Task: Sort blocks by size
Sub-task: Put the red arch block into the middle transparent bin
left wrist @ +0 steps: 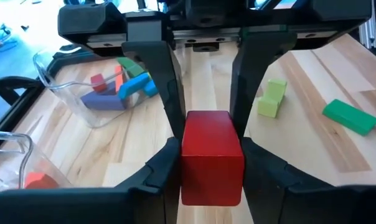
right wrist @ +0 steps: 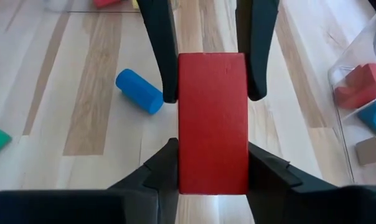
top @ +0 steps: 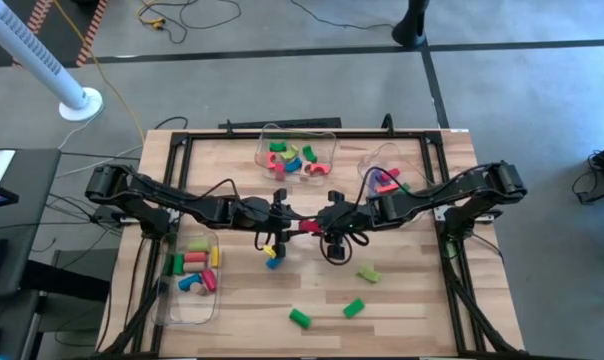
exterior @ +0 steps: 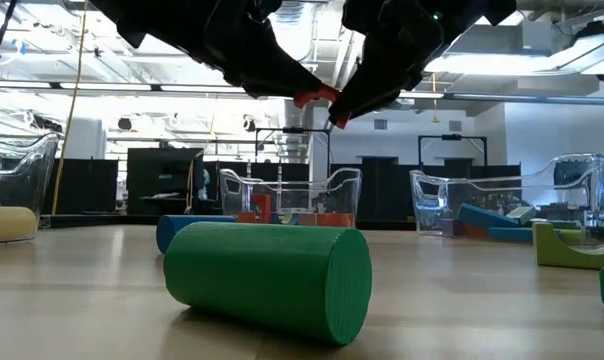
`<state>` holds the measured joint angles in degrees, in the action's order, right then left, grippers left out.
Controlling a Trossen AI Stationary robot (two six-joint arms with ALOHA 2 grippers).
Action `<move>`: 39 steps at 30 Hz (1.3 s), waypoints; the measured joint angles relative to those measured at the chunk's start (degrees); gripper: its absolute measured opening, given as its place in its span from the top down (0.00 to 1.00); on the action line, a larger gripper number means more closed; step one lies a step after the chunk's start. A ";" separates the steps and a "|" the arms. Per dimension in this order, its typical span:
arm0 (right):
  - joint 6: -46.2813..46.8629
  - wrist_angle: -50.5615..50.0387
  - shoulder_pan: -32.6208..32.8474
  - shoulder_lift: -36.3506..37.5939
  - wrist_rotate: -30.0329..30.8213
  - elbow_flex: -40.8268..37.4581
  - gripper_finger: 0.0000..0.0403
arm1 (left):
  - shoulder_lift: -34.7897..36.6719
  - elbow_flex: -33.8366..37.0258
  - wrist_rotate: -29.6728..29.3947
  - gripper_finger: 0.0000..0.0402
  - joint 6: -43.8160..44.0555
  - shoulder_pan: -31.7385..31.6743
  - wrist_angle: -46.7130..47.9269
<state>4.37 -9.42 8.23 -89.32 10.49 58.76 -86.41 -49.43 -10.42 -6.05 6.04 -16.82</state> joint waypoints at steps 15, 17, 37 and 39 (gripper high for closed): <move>0.39 -7.80 -0.01 0.22 3.06 0.02 0.42 | 5.13 0.04 -1.97 0.69 -4.15 -2.94 3.28; 1.51 -10.35 -0.25 0.22 3.88 0.02 0.40 | 6.57 0.04 -3.61 0.69 -5.51 -4.26 4.37; 8.91 -22.02 6.17 0.22 4.66 0.00 0.38 | -0.72 0.04 13.27 0.69 4.36 -44.17 7.43; 9.15 -21.91 7.38 0.22 4.64 0.00 0.38 | -2.06 0.04 15.58 0.69 4.90 -45.77 7.25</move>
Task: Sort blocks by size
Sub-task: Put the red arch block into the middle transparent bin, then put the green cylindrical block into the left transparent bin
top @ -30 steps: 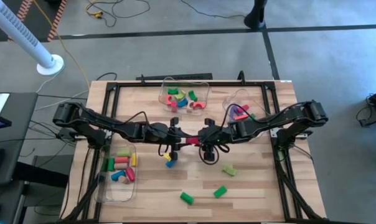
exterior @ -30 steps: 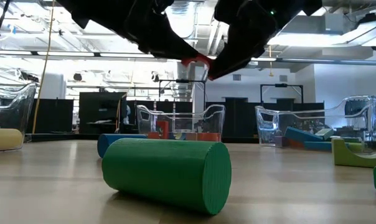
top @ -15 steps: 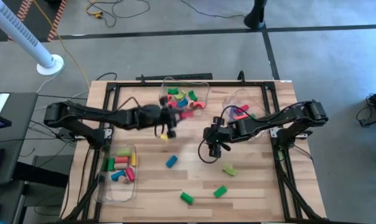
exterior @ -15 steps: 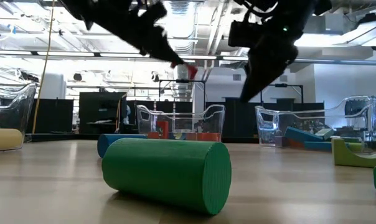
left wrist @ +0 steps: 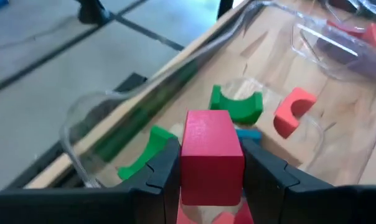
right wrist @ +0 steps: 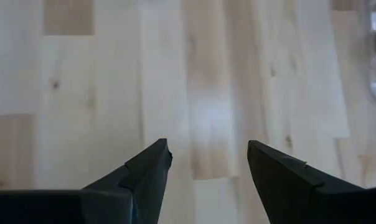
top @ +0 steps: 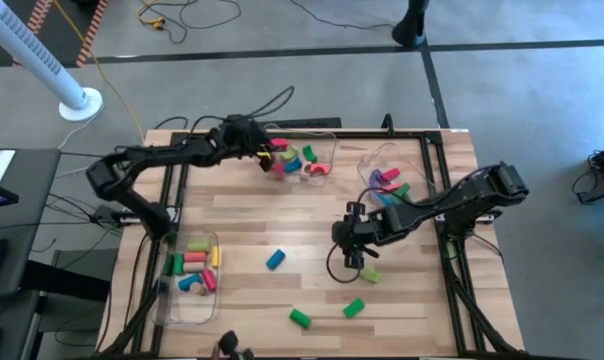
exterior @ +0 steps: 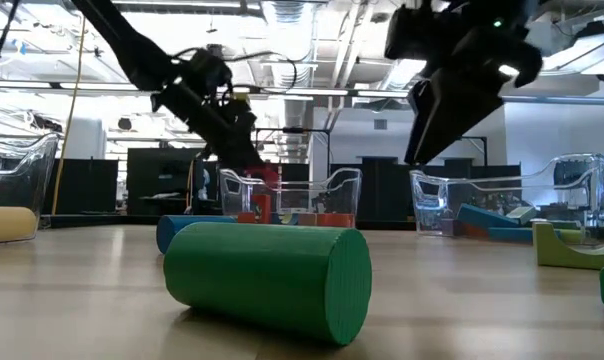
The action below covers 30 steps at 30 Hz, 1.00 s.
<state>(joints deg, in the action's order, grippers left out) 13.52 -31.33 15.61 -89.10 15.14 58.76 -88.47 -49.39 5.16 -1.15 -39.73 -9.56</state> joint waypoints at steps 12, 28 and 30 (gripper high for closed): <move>2.06 0.07 2.62 0.00 -0.02 0.00 0.38 | -3.49 -4.29 1.91 0.44 -1.57 1.55 2.52; -1.43 4.57 6.34 -0.24 -0.02 -0.04 0.38 | -0.99 -10.97 6.22 0.42 -2.79 8.46 23.93; -3.39 6.37 6.73 -0.24 -0.02 -0.04 0.38 | 0.81 -10.93 7.98 0.42 -2.89 10.79 27.72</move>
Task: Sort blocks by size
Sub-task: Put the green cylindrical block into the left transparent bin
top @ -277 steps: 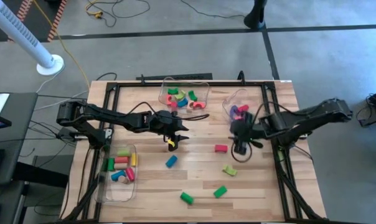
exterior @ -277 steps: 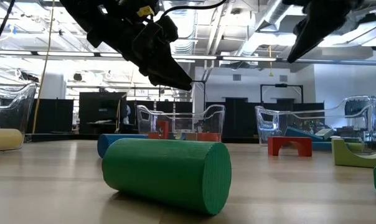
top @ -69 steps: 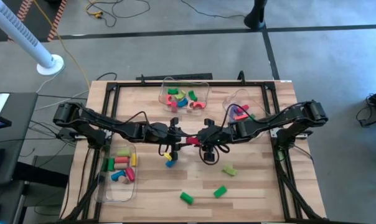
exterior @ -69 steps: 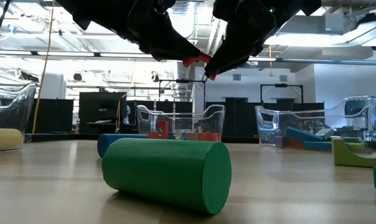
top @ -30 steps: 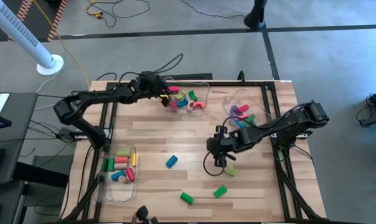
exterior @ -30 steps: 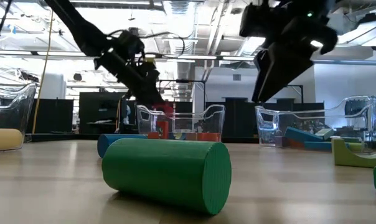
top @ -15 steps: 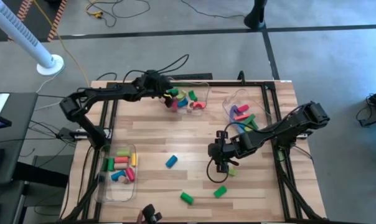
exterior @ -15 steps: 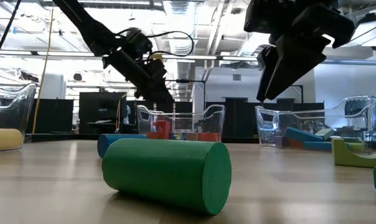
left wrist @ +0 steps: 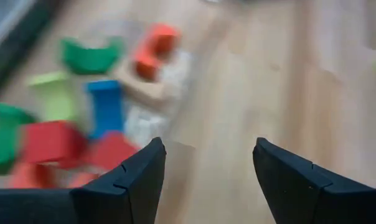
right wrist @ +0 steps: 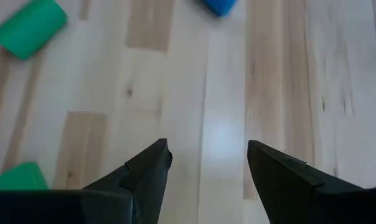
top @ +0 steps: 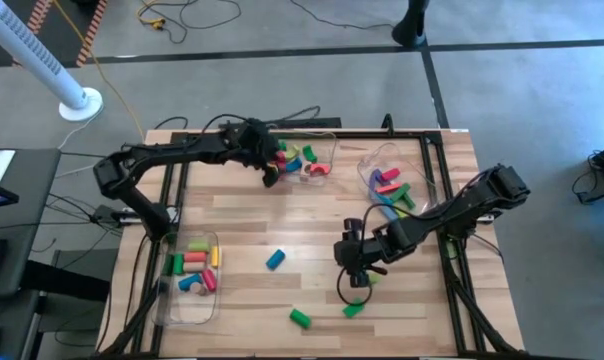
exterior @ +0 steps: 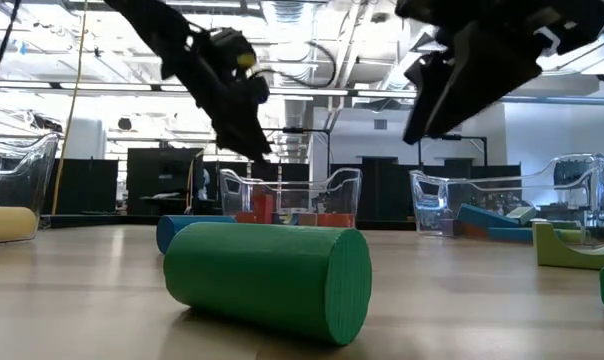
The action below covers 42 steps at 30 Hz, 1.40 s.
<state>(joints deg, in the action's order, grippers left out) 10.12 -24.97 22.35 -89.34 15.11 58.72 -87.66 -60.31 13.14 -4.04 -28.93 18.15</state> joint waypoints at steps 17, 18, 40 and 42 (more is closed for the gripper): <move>-4.17 2.04 -2.17 0.00 -0.04 0.00 0.38 | 6.85 5.05 -19.92 0.44 11.50 33.21 9.32; -4.21 2.55 -1.98 0.00 -0.03 0.00 0.38 | 6.86 5.62 -20.56 0.44 12.94 34.06 8.98; -12.53 41.27 -11.34 -17.84 -18.37 -2.36 0.38 | 7.11 18.21 -26.54 0.44 34.74 48.23 3.51; -10.71 40.02 -10.36 -18.70 -20.80 -0.86 0.38 | 7.11 18.25 -27.03 0.44 35.06 49.19 3.81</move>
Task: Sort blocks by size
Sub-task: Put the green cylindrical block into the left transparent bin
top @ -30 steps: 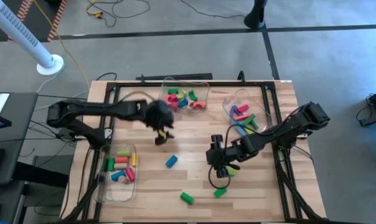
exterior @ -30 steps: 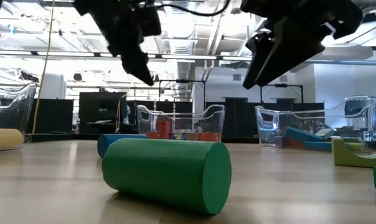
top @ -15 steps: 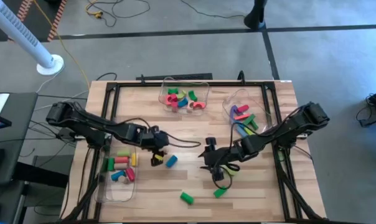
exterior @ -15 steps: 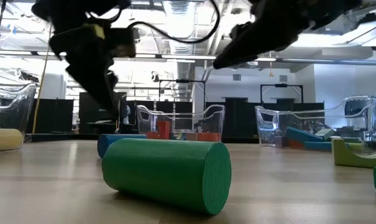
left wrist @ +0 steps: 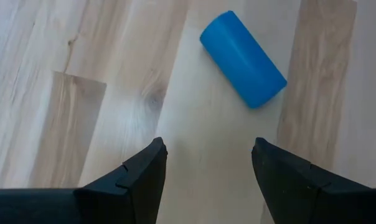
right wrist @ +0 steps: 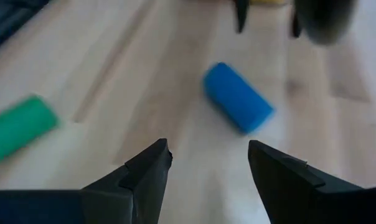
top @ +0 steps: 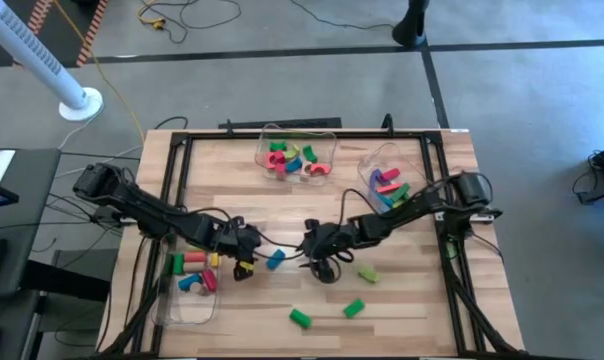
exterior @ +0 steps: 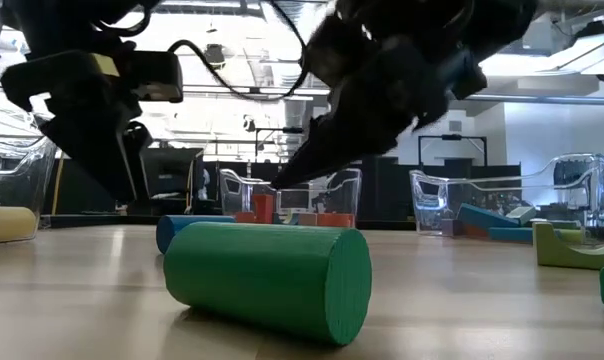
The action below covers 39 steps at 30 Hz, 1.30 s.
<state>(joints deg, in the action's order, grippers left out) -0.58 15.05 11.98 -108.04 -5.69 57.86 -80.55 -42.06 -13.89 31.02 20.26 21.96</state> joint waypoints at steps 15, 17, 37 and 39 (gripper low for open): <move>16.23 1.87 15.38 -0.12 14.37 1.01 0.38 | 0.00 0.00 -2.91 0.44 -1.63 1.56 -0.06; 17.54 2.12 16.35 -0.18 16.30 2.21 0.38 | 0.00 0.00 -2.91 0.44 -1.45 1.56 -0.29; 28.24 -20.33 23.39 -13.95 27.03 25.73 0.47 | -0.02 -0.02 -2.93 0.44 -1.22 1.69 -3.28; 30.14 -20.99 23.81 -14.86 27.71 25.89 0.47 | -0.02 -0.02 -2.95 0.44 -1.17 1.69 -3.43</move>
<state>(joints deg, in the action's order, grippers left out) 29.56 -5.94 35.80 -122.91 22.02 83.74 -80.58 -42.09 -16.84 29.85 21.96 18.53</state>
